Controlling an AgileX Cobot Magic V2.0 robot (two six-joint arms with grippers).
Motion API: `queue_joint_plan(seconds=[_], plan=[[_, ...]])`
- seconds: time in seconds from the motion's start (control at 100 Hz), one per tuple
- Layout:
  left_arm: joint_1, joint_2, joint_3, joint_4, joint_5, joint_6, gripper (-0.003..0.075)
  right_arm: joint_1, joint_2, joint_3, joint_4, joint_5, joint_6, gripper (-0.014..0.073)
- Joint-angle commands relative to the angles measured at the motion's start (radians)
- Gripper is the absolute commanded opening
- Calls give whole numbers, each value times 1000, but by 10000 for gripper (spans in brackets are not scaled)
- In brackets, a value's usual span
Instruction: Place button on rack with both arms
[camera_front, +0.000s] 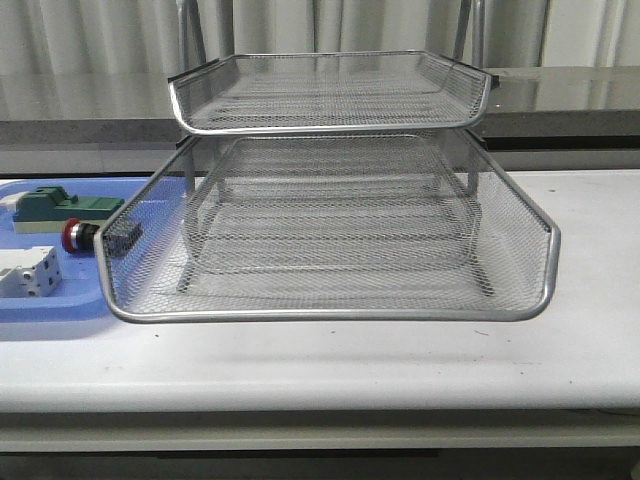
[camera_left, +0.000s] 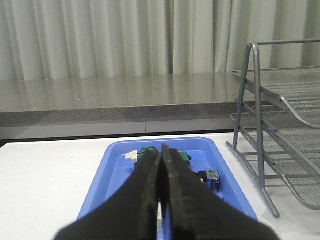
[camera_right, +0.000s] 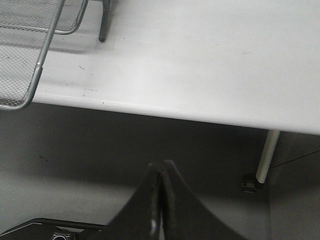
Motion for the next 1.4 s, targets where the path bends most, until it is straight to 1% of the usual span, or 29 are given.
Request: queue_joint_plan(seconds=[0.0,0.2,0.34,0.46,0.61,0.76,1.03,1.24,1.39], plan=[[-1,-30,33,0,-76,-5,-20,-3,5,-33,-22,-45,0,-68],[-1,-30,33,-2,-89,-5,-20,-3,5,-33,-22,-43,0,-68],[-1,-30,18,-120,-142,-5,-20,-3,5,-33,-22,-43,0,-68],[-1,-17,-30,-131,-141,-5,-20,-3,5,-33,-22,-43,0,-68],[-1,61,-142,-170,-78,-5,-20,-3,5,-33,-22,-43,0,-68],[-1,220,-278,-169,0,-5,-20,-3,5,-33,-22,-43,0,-68],[-1,606,-600,-161,269,-1,-20,-3,5,-33,-22,-43,0,-68],[-1,914,-842,-140,417,10,-20,-3,5,-33,-22,-43,0,-68],[-1,1112,-989,-140,502,71,-20,-3,5,-33,-22,-43,0,-68]])
